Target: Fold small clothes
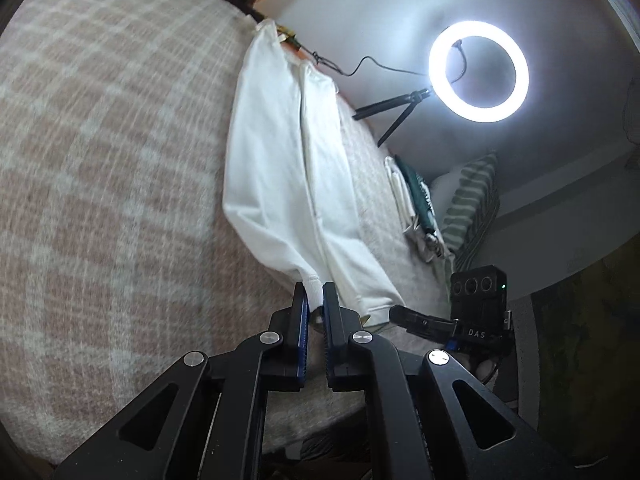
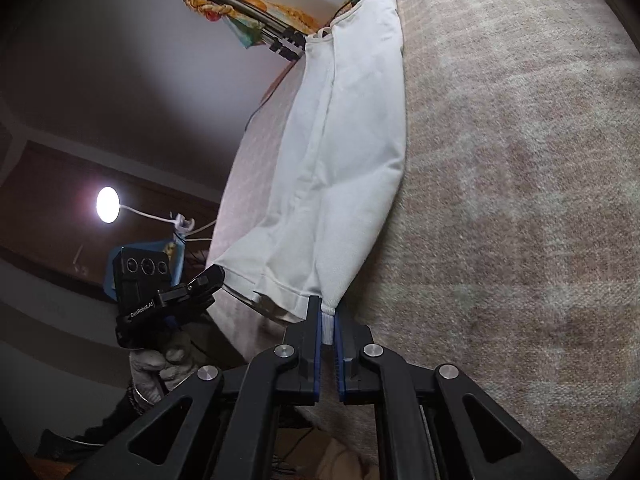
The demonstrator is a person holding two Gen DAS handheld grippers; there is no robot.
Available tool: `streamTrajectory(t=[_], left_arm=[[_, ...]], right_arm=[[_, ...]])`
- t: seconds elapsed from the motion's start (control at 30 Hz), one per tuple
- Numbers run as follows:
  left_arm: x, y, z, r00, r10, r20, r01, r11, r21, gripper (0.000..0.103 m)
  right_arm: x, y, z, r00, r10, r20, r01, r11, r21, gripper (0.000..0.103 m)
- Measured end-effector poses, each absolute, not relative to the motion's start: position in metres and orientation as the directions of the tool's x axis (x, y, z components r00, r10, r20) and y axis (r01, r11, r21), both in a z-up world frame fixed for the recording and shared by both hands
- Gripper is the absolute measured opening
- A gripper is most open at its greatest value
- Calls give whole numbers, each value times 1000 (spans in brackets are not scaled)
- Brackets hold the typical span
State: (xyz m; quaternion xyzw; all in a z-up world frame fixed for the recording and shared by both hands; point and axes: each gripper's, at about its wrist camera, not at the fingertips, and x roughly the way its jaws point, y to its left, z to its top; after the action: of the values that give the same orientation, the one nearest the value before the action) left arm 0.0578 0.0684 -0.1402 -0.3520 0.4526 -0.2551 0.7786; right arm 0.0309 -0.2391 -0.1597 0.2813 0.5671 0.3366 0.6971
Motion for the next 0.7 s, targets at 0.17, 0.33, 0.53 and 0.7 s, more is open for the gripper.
streamTrajectory(t=[0.17,0.33,0.53,0.7], left_arm=[[73,72,-131,491,-705,-513,86,625,-776,5],[97,74,-123,511,-689,-514,89,637,-766,5],[132,76,-123,538,-668,-515,70,644,-762,5],[155,73,-131,550,-645,-531,47,659,-751,5]], right_arm=[[46,-241,-147,162,813,-559,-134,579,804,3],[67,-240,-138,196,813,-548,-126,575,808,3],[105,-234,-142,221,805,-551,-103,581,807,3],[129,-232,-156,226,792,-567,-73,594,801,3]])
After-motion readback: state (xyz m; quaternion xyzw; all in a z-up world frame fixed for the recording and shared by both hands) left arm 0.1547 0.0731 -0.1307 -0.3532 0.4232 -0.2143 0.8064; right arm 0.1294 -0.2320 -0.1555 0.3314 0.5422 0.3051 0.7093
